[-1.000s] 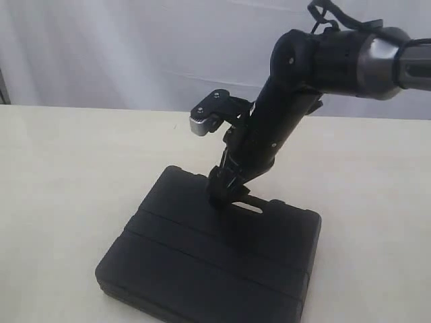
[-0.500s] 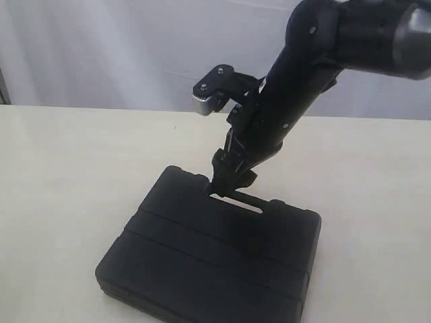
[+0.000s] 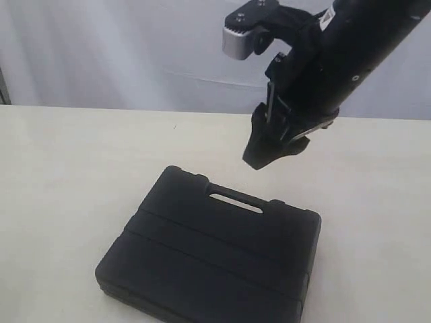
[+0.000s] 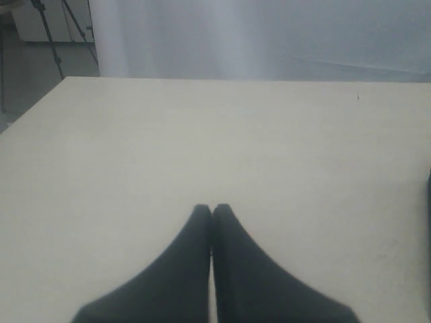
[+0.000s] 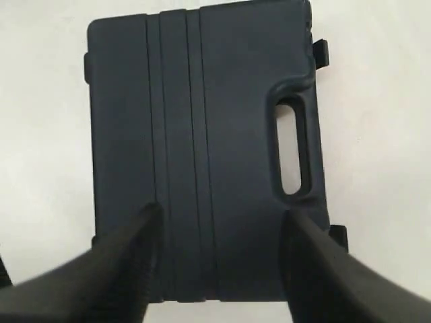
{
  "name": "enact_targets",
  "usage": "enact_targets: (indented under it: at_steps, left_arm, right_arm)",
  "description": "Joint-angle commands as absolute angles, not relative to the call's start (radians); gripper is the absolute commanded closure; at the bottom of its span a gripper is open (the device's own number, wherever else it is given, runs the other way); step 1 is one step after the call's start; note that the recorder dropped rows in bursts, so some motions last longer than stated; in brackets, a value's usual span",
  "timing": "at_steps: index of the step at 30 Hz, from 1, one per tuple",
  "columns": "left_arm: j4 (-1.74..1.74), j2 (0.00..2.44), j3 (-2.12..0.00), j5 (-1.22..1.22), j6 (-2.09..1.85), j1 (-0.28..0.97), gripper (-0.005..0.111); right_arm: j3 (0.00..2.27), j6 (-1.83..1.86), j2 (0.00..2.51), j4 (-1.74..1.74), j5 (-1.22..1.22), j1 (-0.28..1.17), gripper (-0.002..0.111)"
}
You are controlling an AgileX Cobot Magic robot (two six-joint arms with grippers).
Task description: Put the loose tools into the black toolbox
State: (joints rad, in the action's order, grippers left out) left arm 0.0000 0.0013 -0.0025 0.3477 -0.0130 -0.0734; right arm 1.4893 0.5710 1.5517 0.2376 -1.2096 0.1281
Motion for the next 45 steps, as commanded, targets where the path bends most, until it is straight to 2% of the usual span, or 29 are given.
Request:
enact_targets:
  at_steps: [1, 6, 10, 13, 16, 20, 28, 40, 45]
  left_arm:
    - [0.0, 0.0, 0.0, 0.342, -0.007, -0.069, 0.107]
    - [0.0, 0.0, 0.0, 0.342, -0.007, -0.069, 0.107]
    - [0.0, 0.0, 0.0, 0.342, -0.007, -0.069, 0.107]
    - [0.0, 0.0, 0.0, 0.342, -0.007, -0.069, 0.107]
    - [0.0, 0.0, 0.0, 0.342, -0.007, -0.069, 0.107]
    - [0.0, 0.0, 0.0, 0.342, -0.007, -0.069, 0.107]
    - [0.0, 0.0, 0.0, 0.342, -0.007, -0.069, 0.107]
    - [0.0, 0.0, 0.0, 0.342, -0.007, -0.069, 0.107]
    - [0.0, 0.0, 0.0, 0.342, -0.007, -0.069, 0.107]
  right_arm:
    - [1.386, 0.515, 1.447, 0.214, -1.221, 0.133, 0.058]
    - [1.185, 0.487, 1.279, 0.163, -1.221, 0.133, 0.062]
    - [1.067, 0.487, 1.159, 0.153, -1.221, 0.133, 0.085]
    - [1.006, 0.482, 1.077, 0.151, -1.221, 0.133, 0.109]
    - [0.952, 0.437, 1.016, 0.111, -1.221, 0.133, 0.109]
    - [0.905, 0.372, 0.975, 0.109, -1.096, 0.133, 0.109]
    - [0.898, 0.28, 0.97, 0.046, -0.985, 0.133, 0.109]
    - [0.73, 0.071, 0.949, -0.08, -0.435, 0.102, 0.109]
    - [0.557, 0.05, 0.879, -0.08, -0.019, 0.033, 0.109]
